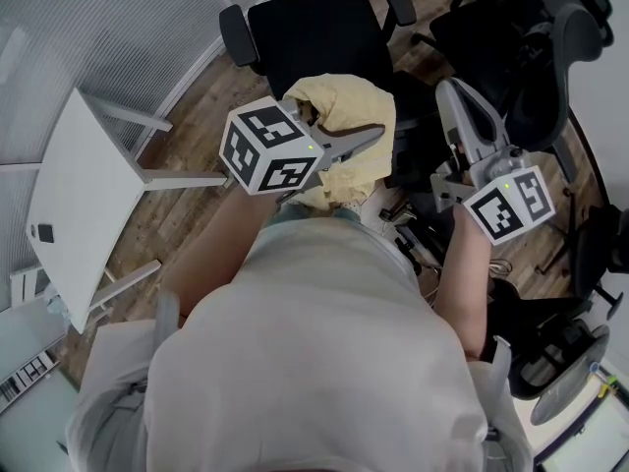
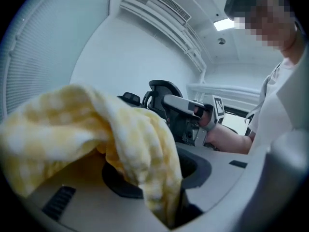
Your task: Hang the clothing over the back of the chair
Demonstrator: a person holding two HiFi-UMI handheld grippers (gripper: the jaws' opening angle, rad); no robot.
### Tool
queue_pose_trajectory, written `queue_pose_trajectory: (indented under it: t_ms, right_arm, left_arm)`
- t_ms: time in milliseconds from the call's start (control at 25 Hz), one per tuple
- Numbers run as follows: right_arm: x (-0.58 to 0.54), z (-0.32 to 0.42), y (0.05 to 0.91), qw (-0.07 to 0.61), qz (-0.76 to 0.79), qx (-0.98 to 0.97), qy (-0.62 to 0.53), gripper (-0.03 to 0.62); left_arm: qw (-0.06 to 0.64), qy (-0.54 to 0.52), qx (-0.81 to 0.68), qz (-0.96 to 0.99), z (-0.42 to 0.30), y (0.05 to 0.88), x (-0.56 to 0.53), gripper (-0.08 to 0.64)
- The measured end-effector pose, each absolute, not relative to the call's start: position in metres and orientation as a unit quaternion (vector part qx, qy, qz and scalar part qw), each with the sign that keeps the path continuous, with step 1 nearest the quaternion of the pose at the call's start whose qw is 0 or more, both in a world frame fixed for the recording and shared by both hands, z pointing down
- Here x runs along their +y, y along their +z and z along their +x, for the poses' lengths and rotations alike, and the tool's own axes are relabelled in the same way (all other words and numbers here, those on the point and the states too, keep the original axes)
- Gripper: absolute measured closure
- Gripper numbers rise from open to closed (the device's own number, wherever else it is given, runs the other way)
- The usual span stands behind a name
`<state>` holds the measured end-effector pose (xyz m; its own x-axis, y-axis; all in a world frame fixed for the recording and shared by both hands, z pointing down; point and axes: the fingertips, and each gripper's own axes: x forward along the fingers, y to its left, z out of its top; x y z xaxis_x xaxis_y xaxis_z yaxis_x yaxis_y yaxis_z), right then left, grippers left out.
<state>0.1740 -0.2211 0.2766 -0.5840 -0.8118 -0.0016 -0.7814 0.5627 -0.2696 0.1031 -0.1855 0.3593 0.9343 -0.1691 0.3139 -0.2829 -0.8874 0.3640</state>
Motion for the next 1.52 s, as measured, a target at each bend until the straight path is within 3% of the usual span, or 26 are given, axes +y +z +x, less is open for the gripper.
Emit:
queue_pose_trajectory:
  t_ms: [520,680,920,1120,1520]
  right_arm:
    - [-0.216,0.146,0.297,0.029,-0.383,0.910,-0.157,0.559]
    - [-0.214,0.126,0.311,-0.009,-0.342,0.922,-0.180,0.451]
    - [-0.210,0.093,0.332,-0.087,-0.284,0.936,-0.190,0.382]
    - [-0.211,0.080,0.347,-0.123,-0.258,0.938,-0.197,0.385]
    - [-0.211,0.080,0.346,-0.124,-0.260,0.938,-0.195,0.491]
  left_arm:
    - [0.208,0.218,-0.137,0.944,0.105,0.383,-0.178,0.362]
    - [0.198,0.231,-0.141,0.942,0.105,0.385,-0.178,0.347]
    - [0.204,0.226,-0.137,0.943,0.105,0.384,-0.179,0.345]
    - [0.202,0.230,-0.141,0.942,0.105,0.384,-0.181,0.345]
    - [0.201,0.228,-0.140,0.942,0.103,0.384,-0.182,0.345]
